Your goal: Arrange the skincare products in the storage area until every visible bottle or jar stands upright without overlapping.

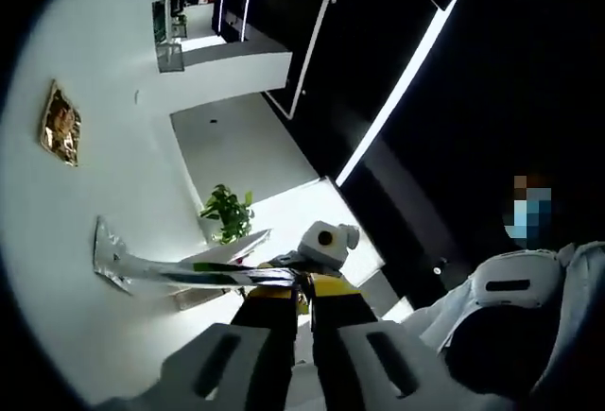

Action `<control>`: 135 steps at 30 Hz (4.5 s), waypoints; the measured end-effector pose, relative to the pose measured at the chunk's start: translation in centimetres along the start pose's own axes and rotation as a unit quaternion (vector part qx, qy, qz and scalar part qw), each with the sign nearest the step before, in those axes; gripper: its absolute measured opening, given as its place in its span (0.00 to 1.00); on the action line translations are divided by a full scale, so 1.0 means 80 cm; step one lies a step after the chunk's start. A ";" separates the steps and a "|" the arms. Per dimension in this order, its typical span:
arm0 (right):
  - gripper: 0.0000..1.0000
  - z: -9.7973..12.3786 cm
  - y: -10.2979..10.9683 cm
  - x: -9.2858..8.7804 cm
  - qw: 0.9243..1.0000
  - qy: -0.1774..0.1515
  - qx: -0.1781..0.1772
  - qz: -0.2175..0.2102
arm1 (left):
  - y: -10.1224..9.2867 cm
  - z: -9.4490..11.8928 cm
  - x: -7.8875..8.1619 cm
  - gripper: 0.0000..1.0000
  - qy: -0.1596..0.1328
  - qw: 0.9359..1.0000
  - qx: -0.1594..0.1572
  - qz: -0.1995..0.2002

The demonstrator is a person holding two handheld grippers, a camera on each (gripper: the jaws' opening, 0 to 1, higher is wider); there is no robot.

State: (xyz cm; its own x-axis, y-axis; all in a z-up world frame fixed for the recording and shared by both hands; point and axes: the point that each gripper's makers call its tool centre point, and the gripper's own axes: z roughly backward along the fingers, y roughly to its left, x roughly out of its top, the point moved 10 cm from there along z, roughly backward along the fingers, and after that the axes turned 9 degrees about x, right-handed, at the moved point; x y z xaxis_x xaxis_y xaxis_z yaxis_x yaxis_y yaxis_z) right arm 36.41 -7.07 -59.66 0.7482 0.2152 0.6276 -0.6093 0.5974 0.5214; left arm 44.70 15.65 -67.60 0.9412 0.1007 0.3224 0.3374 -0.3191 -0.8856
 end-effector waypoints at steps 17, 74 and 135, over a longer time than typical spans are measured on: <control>0.28 0.009 0.039 0.014 0.991 -0.048 0.122 -0.007 | -0.048 0.005 -0.005 0.00 0.030 0.990 -0.135 -0.021; 0.05 -0.023 0.067 -0.058 0.836 -0.258 0.311 -0.371 | -0.123 -0.038 -0.027 0.00 0.229 0.931 -0.241 -0.153; 0.00 0.002 -0.012 -0.057 0.975 -0.122 -0.130 -0.129 | 0.065 -0.059 -0.044 0.00 0.263 0.929 0.260 0.026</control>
State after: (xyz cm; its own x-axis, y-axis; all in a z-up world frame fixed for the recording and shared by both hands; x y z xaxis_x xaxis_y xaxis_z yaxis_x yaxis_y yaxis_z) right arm 33.56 -8.71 -62.91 0.7634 -0.1405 0.6305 -0.2975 0.7898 0.5363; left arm 43.08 9.19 -71.79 0.8657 -0.4202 0.2719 0.3808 0.2007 -0.9026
